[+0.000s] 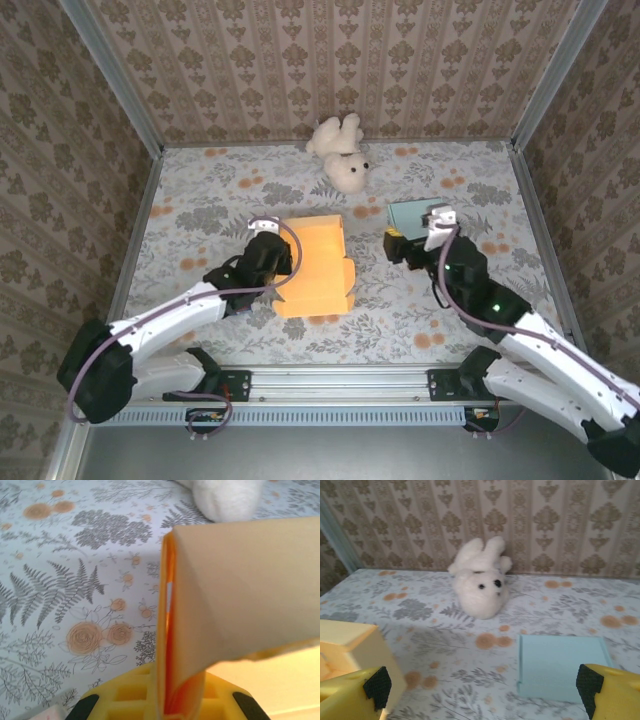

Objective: Fold the paper box

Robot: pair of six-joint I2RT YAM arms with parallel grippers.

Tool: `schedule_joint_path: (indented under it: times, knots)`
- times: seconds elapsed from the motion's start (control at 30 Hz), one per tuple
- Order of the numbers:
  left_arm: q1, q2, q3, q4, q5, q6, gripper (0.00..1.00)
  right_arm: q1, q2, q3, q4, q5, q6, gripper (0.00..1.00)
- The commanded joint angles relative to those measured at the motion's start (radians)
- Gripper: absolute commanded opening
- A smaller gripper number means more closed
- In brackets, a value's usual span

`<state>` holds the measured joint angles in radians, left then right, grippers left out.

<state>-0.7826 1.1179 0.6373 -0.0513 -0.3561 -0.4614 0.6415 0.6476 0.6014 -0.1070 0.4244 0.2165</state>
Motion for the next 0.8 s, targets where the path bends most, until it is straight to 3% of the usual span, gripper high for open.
schedule_joint_path:
  times: [0.0, 0.17, 0.3, 0.53, 0.77]
  knots:
    - [0.022, -0.014, 0.056, -0.034, 0.083, 0.134, 0.02, -0.025, -0.091, -0.103, 0.024, 0.047, 0.033, 1.00]
    - [0.064, 0.078, 0.281, -0.295, 0.282, 0.377, 0.04, -0.026, -0.196, -0.117, -0.008, 0.092, 0.048, 1.00]
    - [0.083, 0.187, 0.422, -0.390, 0.401, 0.478, 0.04, -0.026, -0.250, -0.127, -0.039, 0.124, 0.063, 1.00]
    - [0.043, 0.461, 0.819, -0.859, 0.350, 0.871, 0.02, -0.027, -0.362, -0.156, -0.063, 0.171, 0.068, 1.00]
    - [-0.021, 0.693, 1.048, -1.123, 0.231, 1.052, 0.00, -0.031, -0.392, -0.172, -0.051, 0.171, 0.067, 1.00]
